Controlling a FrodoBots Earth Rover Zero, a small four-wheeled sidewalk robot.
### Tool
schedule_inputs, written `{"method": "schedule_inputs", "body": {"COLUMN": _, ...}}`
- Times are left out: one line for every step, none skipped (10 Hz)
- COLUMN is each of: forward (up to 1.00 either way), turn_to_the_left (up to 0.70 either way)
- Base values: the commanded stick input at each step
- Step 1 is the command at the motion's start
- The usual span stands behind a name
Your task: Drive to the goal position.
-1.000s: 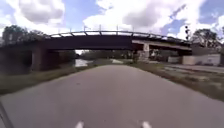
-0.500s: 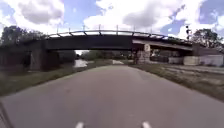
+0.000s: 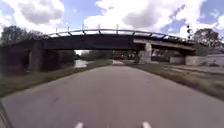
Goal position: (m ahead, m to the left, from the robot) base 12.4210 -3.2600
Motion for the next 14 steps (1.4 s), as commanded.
{"method": "schedule_inputs", "body": {"forward": 1.0, "turn_to_the_left": -0.27}}
{"method": "schedule_inputs", "body": {"forward": 1.0, "turn_to_the_left": -0.27}}
{"method": "schedule_inputs", "body": {"forward": 1.0, "turn_to_the_left": -0.08}}
{"method": "schedule_inputs", "body": {"forward": 1.0, "turn_to_the_left": 0.12}}
{"method": "schedule_inputs", "body": {"forward": 1.0, "turn_to_the_left": 0.27}}
{"method": "schedule_inputs", "body": {"forward": 1.0, "turn_to_the_left": -0.27}}
{"method": "schedule_inputs", "body": {"forward": 1.0, "turn_to_the_left": -0.27}}
{"method": "schedule_inputs", "body": {"forward": 1.0, "turn_to_the_left": -0.09}}
{"method": "schedule_inputs", "body": {"forward": 1.0, "turn_to_the_left": 0.0}}
{"method": "schedule_inputs", "body": {"forward": 1.0, "turn_to_the_left": 0.0}}
{"method": "schedule_inputs", "body": {"forward": 1.0, "turn_to_the_left": 0.0}}
{"method": "schedule_inputs", "body": {"forward": 1.0, "turn_to_the_left": 0.0}}
{"method": "schedule_inputs", "body": {"forward": 1.0, "turn_to_the_left": 0.0}}
{"method": "schedule_inputs", "body": {"forward": 1.0, "turn_to_the_left": 0.0}}
